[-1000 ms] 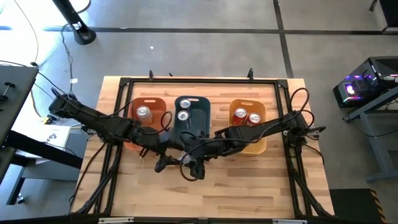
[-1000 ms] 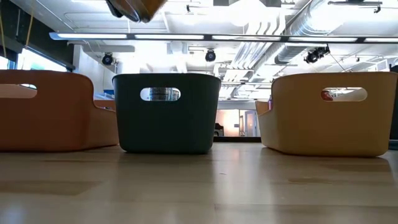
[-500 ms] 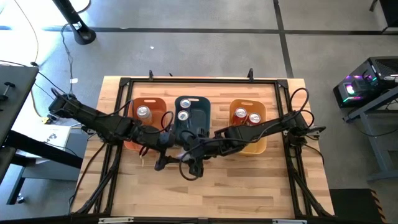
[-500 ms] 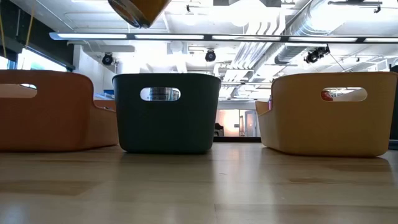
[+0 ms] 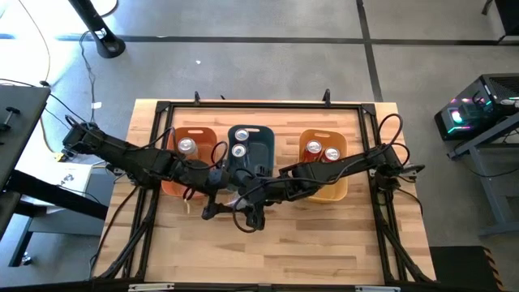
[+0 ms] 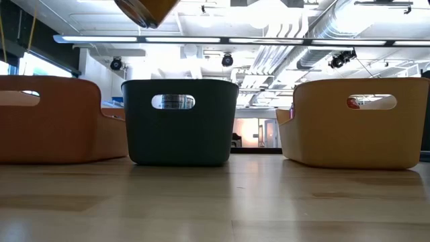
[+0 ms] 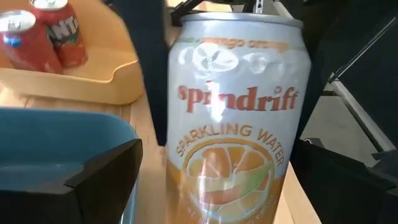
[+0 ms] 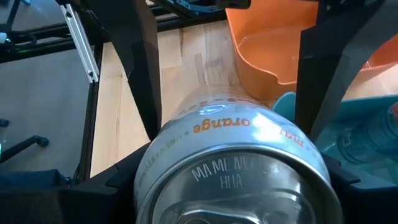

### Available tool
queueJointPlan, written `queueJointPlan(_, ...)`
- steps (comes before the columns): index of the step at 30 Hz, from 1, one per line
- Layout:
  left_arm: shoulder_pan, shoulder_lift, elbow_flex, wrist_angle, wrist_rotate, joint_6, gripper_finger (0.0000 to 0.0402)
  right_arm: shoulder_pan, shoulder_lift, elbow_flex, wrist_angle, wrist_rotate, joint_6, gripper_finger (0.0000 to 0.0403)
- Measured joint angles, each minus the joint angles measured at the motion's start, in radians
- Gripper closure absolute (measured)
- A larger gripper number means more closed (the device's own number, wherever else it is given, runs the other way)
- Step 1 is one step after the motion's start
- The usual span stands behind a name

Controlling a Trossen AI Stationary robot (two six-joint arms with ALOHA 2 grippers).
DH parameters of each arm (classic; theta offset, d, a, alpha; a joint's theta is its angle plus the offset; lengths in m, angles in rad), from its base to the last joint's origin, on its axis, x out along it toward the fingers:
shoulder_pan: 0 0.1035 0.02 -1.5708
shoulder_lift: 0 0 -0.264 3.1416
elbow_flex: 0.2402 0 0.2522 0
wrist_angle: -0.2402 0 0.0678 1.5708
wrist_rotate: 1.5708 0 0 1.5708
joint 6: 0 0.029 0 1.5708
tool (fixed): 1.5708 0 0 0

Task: Sort soda cans
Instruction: Put the yellow-white soda can into the orange bin

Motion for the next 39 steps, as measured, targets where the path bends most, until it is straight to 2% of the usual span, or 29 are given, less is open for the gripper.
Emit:
queueJointPlan(8, 0.002, 0.015, -0.003, 0.104, 0.028, 0.057, 0.0002, -0.013, -0.009, 0.003, 0.097, 0.038, -0.005, 0.013)
queueJointPlan(11, -0.001, 0.016, -0.001, 0.08, 0.029, 0.054, 0.0002, -0.014, -0.009, 0.002, 0.105, 0.009, 0.006, 0.013)
queueJointPlan(20, -0.001, 0.013, 0.008, -0.012, 0.053, 0.035, 0.0005, -0.012, -0.011, 0.003, 0.022, 0.014, 0.013, 0.013)
queueJointPlan(25, 0.0, 0.013, 0.056, -0.048, 0.015, 0.094, 0.0016, -0.013, -0.012, 0.003, 0.012, 0.016, 0.015, 0.013)
queueJointPlan(31, 0.007, 0.026, 0.067, -0.106, -0.009, 0.114, 0.0051, -0.014, -0.01, 0.002, 0.067, 0.009, 0.013, 0.013)
queueJointPlan(36, 0.007, 0.026, 0.066, -0.086, -0.016, 0.077, 0.0122, -0.016, -0.01, 0.002, 0.05, 0.013, 0.015, 0.013)
queueJointPlan(39, 0.007, 0.026, 0.066, -0.101, -0.015, 0.069, 0.0128, -0.016, -0.009, 0.002, 0.051, 0.003, 0.017, 0.013)
